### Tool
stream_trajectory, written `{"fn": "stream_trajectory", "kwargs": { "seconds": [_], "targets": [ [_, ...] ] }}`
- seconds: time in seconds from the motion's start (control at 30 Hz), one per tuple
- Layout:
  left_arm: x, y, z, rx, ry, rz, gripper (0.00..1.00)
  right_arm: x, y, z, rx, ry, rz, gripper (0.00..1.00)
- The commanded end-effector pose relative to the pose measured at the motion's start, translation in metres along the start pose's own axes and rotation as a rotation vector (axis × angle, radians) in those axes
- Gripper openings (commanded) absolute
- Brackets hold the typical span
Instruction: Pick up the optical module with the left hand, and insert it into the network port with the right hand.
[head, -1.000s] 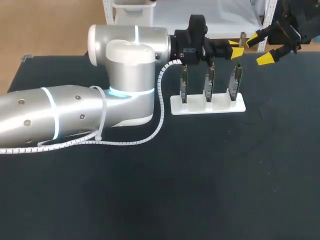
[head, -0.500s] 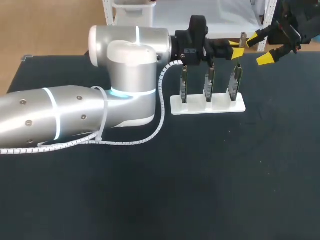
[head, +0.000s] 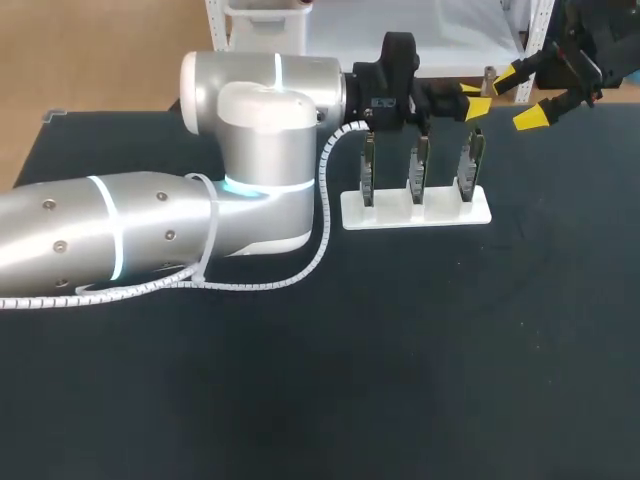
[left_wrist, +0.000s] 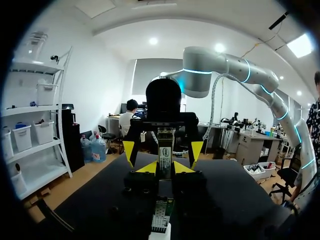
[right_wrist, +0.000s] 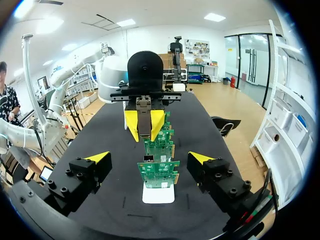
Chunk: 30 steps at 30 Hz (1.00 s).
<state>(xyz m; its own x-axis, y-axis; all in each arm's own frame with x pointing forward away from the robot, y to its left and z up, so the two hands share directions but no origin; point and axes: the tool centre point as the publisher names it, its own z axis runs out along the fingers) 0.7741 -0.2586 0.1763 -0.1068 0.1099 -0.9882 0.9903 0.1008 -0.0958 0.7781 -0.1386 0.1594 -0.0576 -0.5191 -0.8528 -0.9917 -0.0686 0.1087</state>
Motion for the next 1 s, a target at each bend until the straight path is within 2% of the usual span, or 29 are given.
{"fn": "stream_trajectory", "kwargs": {
  "seconds": [0.03, 0.83, 1.0],
  "targets": [
    [-0.001, -0.001, -0.001, 0.002, 0.004, 0.001, 0.00, 0.000, 0.003, 0.001, 0.007, 0.001, -0.002, 1.00],
    [0.003, -0.002, 0.002, 0.022, 0.014, -0.023, 0.00, 0.000, 0.003, 0.001, 0.007, 0.001, -0.002, 1.00],
    [0.003, -0.002, 0.002, 0.022, 0.014, -0.023, 0.00, -0.004, -0.004, -0.011, 0.028, 0.003, -0.013, 1.00]
  ]
}}
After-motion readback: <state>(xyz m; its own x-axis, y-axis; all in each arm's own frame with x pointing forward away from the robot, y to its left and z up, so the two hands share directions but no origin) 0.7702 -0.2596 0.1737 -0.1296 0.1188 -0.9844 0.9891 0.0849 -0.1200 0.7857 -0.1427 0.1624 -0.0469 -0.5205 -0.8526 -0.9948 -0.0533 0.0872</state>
